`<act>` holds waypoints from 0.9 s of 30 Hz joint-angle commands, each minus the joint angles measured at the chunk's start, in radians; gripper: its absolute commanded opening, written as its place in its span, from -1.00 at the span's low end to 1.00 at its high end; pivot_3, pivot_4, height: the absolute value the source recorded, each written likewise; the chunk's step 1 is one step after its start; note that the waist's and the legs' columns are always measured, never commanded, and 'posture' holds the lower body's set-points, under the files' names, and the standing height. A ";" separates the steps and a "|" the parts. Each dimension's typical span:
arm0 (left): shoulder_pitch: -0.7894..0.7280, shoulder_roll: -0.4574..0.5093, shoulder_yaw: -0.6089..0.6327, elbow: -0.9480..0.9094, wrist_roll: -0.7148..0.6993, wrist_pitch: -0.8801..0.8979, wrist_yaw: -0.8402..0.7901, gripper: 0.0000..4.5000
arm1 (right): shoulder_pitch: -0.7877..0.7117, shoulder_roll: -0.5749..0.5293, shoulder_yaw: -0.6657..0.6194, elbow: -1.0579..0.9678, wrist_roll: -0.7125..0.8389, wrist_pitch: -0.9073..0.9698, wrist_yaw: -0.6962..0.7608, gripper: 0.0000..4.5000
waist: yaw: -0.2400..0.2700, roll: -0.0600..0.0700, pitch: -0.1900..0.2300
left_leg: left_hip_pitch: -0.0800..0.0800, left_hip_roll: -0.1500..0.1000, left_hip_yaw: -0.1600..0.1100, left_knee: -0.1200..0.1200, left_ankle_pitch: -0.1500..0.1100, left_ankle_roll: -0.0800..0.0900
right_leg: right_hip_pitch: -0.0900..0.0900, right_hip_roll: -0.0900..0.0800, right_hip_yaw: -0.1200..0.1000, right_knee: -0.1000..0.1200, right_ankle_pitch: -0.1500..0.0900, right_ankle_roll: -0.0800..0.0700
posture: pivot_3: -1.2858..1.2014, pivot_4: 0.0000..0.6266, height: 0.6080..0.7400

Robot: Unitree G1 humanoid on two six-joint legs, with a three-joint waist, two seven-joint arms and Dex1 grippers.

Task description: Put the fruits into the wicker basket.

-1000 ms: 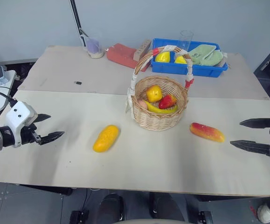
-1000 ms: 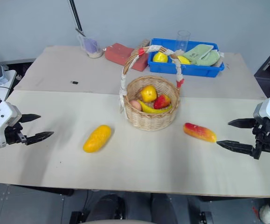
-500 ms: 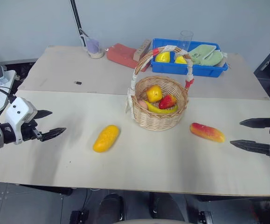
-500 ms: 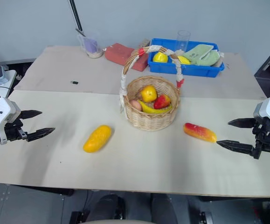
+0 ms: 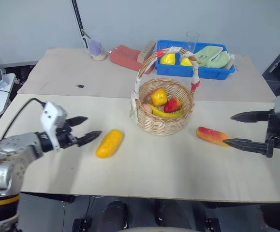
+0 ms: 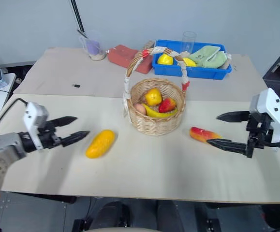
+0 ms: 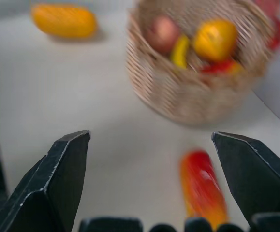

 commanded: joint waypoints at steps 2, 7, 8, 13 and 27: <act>0.031 -0.056 -0.101 -0.139 0.019 0.068 0.134 1.00 | -0.094 0.007 0.049 -0.103 0.116 0.054 -0.050 0.98 | 0.000 0.000 0.000 | 0.000 0.000 0.000 0.000 0.000 0.000 | 0.000 0.000 0.000 0.000 0.000 0.000 | 0.03 -0.52 0.12; 0.017 -0.099 -0.171 -0.134 0.081 0.116 0.254 1.00 | -0.200 0.017 0.165 -0.159 0.171 0.059 -0.055 0.98 | 0.003 0.000 0.000 | 0.000 -0.001 -0.001 0.001 0.000 0.000 | 0.001 0.000 0.000 0.000 0.000 0.000 | 0.03 -0.52 0.12; 0.013 -0.105 -0.178 -0.131 0.090 0.127 0.273 1.00 | -0.222 0.020 0.187 -0.163 0.177 0.056 -0.054 0.98 | 0.002 0.000 0.000 | 0.000 -0.001 -0.001 0.000 0.000 0.000 | 0.001 0.000 0.000 0.000 0.000 0.000 | 0.03 -0.52 0.12; 0.006 -0.118 -0.209 -0.122 0.119 0.166 0.325 1.00 | -0.294 0.033 0.278 -0.140 0.148 0.022 -0.028 0.98 | 0.003 0.000 0.000 | 0.000 -0.001 -0.002 0.000 0.000 0.000 | 0.001 0.000 0.000 -0.001 0.000 0.000 | 0.03 -0.52 0.12; -0.028 -0.091 -0.254 -0.053 0.193 0.090 0.289 0.18 | -0.278 0.037 0.272 -0.128 0.125 -0.008 -0.026 1.00 | 0.003 0.000 0.000 | 0.000 -0.001 -0.002 0.000 0.000 0.000 | 0.001 -0.001 0.000 -0.001 0.000 -0.001 | 0.03 -0.52 0.12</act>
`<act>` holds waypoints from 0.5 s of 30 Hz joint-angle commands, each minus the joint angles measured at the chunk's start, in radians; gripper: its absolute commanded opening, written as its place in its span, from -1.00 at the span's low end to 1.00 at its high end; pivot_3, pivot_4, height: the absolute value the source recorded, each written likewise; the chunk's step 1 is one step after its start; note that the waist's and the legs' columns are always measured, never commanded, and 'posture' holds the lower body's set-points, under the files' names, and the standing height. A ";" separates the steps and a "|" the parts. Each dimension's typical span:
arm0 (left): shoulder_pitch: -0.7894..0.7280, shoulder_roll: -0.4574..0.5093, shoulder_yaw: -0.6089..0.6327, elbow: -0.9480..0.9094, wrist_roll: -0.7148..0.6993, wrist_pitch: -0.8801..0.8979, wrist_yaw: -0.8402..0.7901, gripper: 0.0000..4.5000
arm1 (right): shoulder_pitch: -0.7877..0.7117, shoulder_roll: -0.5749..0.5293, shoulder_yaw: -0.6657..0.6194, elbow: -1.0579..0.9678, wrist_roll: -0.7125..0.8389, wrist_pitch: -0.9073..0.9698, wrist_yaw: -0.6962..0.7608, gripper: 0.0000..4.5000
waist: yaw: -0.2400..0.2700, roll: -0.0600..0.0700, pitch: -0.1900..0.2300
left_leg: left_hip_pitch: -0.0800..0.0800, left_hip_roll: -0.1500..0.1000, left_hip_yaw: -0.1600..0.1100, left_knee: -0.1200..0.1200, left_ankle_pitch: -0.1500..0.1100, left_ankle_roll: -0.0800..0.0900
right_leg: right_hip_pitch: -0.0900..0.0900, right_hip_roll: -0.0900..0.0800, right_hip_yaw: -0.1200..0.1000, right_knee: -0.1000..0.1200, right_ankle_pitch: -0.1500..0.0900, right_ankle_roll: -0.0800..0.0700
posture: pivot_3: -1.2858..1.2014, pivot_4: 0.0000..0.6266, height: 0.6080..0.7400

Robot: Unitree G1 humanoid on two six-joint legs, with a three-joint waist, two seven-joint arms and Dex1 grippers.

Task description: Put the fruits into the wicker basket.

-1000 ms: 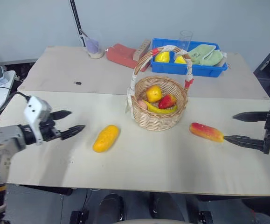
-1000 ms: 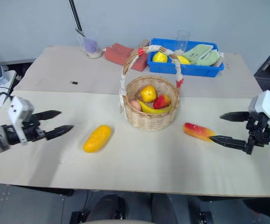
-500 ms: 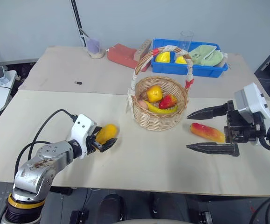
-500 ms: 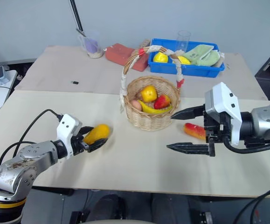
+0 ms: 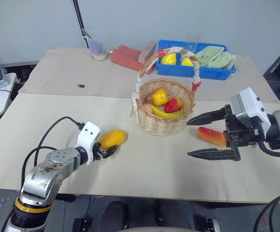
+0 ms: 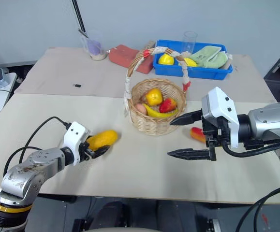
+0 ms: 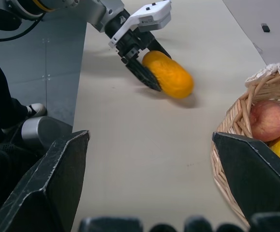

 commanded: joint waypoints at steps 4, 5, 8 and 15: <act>-0.005 0.049 0.001 -0.022 -0.004 -0.172 -0.160 0.13 | 0.032 -0.008 -0.077 -0.026 0.008 -0.009 -0.020 1.00 | 0.000 0.000 0.000 | 0.000 0.000 0.000 0.000 0.000 0.000 | 0.000 0.000 0.000 0.000 0.000 0.000 | 0.03 -0.52 0.12; -0.007 0.058 0.008 -0.034 -0.020 -0.216 -0.213 0.13 | 0.042 -0.012 -0.093 -0.028 0.012 -0.004 -0.024 1.00 | 0.000 0.000 0.000 | -0.001 0.000 0.000 0.000 0.000 0.000 | 0.000 0.000 0.000 0.000 0.000 0.000 | 0.03 -0.52 0.12; -0.065 0.085 0.012 -0.042 -0.056 -0.273 -0.316 0.13 | 0.078 -0.028 -0.151 -0.034 0.025 0.014 -0.035 1.00 | 0.003 0.000 0.000 | -0.001 0.000 0.000 0.000 0.000 0.000 | -0.001 -0.001 -0.001 0.000 0.000 0.000 | 0.03 -0.52 0.12; -0.421 -0.037 -0.146 0.102 -0.009 -0.353 -0.388 0.13 | 0.145 -0.052 -0.325 -0.019 0.017 0.049 -0.100 1.00 | 0.009 0.000 0.000 | -0.002 -0.004 -0.001 0.003 0.000 0.000 | 0.001 -0.001 0.000 -0.001 0.001 0.001 | 0.03 -0.52 0.12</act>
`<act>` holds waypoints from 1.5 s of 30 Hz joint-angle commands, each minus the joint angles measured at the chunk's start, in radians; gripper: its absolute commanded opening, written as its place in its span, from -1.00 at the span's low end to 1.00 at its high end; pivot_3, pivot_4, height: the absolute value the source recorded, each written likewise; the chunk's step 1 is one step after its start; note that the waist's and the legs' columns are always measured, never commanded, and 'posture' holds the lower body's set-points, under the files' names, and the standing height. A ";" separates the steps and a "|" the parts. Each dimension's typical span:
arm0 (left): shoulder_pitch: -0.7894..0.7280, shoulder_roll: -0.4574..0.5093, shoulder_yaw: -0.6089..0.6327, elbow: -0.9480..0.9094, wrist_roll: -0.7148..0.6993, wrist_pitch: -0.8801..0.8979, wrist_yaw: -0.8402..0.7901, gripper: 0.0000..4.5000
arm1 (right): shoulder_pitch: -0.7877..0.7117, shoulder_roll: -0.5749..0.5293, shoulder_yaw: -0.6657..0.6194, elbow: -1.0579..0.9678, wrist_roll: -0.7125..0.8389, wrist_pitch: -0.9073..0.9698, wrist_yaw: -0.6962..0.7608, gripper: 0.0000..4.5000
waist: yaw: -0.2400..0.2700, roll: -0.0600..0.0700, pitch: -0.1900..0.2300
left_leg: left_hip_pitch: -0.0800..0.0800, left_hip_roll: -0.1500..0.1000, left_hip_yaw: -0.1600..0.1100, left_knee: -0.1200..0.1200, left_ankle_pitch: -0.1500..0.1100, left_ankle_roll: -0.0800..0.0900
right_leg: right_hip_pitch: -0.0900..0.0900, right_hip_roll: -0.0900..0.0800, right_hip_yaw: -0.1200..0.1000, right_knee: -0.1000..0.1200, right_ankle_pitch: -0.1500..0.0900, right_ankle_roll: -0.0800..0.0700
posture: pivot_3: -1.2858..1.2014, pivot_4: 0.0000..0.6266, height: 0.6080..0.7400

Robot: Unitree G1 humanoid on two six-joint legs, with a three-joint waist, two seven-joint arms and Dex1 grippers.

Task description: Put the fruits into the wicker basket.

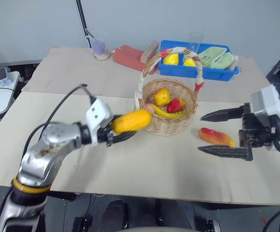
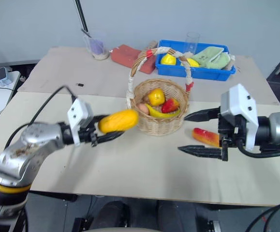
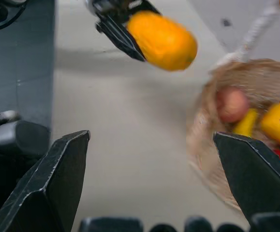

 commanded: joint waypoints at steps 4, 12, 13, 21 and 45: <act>-0.247 -0.183 -0.171 0.283 0.206 -0.164 0.068 0.13 | 0.003 -0.031 -0.136 -0.002 0.006 0.025 -0.066 1.00 | -0.004 0.000 0.000 | 0.000 -0.006 -0.002 0.000 0.000 0.000 | 0.001 -0.001 0.001 0.000 0.000 0.001 | 0.03 -0.52 0.12; -0.346 -0.334 -0.223 0.561 0.370 -0.386 0.130 0.34 | 0.052 -0.010 -0.211 -0.061 0.048 0.079 -0.135 1.00 | -0.011 0.000 0.000 | -0.003 -0.006 -0.004 -0.001 0.000 0.001 | -0.001 -0.002 0.001 0.000 0.000 0.001 | 0.03 -0.52 0.12; -0.346 -0.342 -0.220 0.567 0.368 -0.394 0.119 0.56 | 0.058 -0.009 -0.217 -0.066 0.051 0.082 -0.141 1.00 | -0.010 0.000 0.000 | -0.003 -0.006 -0.004 -0.001 0.000 0.001 | -0.001 -0.002 0.001 0.000 0.000 0.002 | 0.03 -0.52 0.12; -0.310 -0.325 -0.188 0.493 0.320 -0.375 0.025 0.95 | 0.145 -0.014 -0.207 -0.018 -0.052 0.020 -0.128 1.00 | -0.011 0.000 0.000 | -0.004 -0.006 -0.004 0.000 0.000 0.001 | -0.001 -0.002 0.001 0.000 0.000 0.003 | 0.03 -0.52 0.12; -0.162 0.012 -0.101 0.159 0.019 -0.266 -0.459 0.95 | -0.258 0.111 0.570 0.859 -0.739 -0.452 0.061 1.00 | -0.028 0.002 -0.001 | -0.002 -0.006 -0.003 0.000 0.000 0.001 | -0.002 -0.002 0.001 0.000 0.000 0.003 | 0.03 -0.52 0.12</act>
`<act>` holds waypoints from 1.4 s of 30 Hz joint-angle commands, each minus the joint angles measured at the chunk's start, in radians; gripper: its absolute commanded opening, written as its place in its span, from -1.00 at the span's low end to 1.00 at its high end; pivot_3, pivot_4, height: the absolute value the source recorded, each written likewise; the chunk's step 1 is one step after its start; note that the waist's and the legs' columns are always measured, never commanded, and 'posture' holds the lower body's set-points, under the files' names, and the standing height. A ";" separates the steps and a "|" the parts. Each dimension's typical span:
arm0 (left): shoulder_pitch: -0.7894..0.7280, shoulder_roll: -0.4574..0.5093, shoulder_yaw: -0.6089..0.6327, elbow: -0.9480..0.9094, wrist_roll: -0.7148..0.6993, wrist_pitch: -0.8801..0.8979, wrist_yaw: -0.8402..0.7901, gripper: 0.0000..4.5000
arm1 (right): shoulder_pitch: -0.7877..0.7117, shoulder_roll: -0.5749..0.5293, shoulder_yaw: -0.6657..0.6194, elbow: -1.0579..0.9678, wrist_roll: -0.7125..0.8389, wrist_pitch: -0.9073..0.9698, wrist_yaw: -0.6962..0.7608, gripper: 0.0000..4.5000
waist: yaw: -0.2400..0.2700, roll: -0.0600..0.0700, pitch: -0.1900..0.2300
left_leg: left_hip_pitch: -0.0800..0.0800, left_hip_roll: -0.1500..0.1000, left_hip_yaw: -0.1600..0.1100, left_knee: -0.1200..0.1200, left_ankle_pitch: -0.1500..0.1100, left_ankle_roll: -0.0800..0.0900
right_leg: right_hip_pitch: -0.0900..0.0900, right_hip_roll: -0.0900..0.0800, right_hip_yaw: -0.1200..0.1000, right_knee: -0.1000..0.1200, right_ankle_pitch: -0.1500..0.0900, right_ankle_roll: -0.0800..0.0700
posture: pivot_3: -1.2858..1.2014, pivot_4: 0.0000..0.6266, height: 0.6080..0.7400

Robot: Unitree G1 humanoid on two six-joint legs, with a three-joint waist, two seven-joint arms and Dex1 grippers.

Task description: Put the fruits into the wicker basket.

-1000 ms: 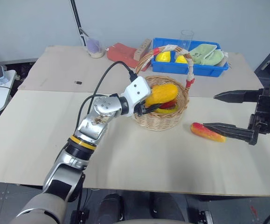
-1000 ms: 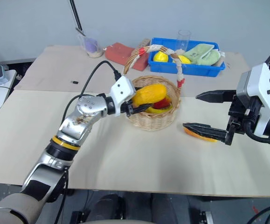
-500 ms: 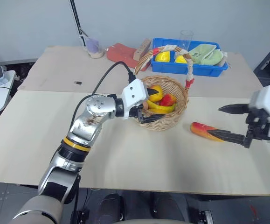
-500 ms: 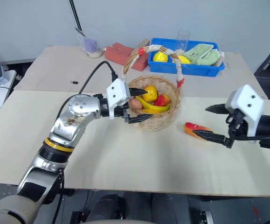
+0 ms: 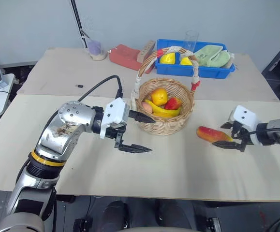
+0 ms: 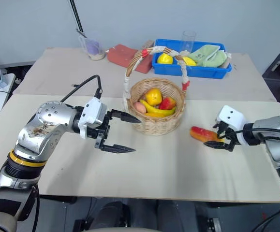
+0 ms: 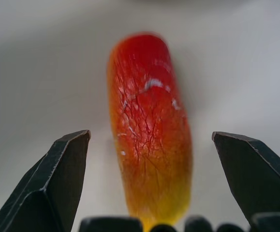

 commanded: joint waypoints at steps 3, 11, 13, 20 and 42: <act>0.001 0.012 0.034 -0.051 0.002 -0.024 0.019 0.98 | -0.064 0.023 0.010 0.087 -0.058 -0.065 0.034 0.89 | -0.001 0.000 0.000 | 0.000 0.000 0.000 0.000 0.000 0.000 | 0.000 0.000 0.000 0.000 0.000 0.000 | 0.03 -0.52 0.12; 0.023 0.038 0.086 -0.058 -0.017 0.002 0.059 1.00 | -0.055 0.027 -0.017 0.089 -0.065 -0.085 0.061 -0.24 | -0.005 0.000 0.000 | 0.000 0.000 0.000 0.000 0.000 0.000 | 0.000 0.000 0.000 0.000 0.000 0.000 | 0.03 -0.52 0.12; 0.037 0.053 0.108 -0.063 -0.026 0.011 0.066 1.00 | -0.027 0.011 -0.042 0.038 -0.047 -0.080 0.071 -0.30 | -0.004 0.000 0.000 | 0.000 0.000 0.000 0.000 0.000 0.000 | 0.000 0.000 0.000 0.001 0.000 0.000 | 0.03 -0.52 0.12; 0.137 0.142 0.268 -0.085 -0.062 0.037 0.121 1.00 | 0.108 -0.092 -0.252 -0.490 0.202 0.165 0.123 -0.30 | -0.009 0.002 0.000 | 0.001 0.003 -0.001 -0.001 0.000 0.000 | -0.001 0.000 0.000 0.003 0.000 0.000 | 0.03 -0.52 0.12; 0.175 0.146 0.335 -0.162 -0.142 0.094 0.229 1.00 | -0.419 0.424 0.027 -0.191 0.029 0.190 -0.269 0.75 | 0.003 -0.001 0.000 | 0.001 0.001 0.000 0.000 0.001 -0.002 | -0.003 0.000 -0.002 0.010 -0.002 -0.004 | 0.03 -0.52 0.12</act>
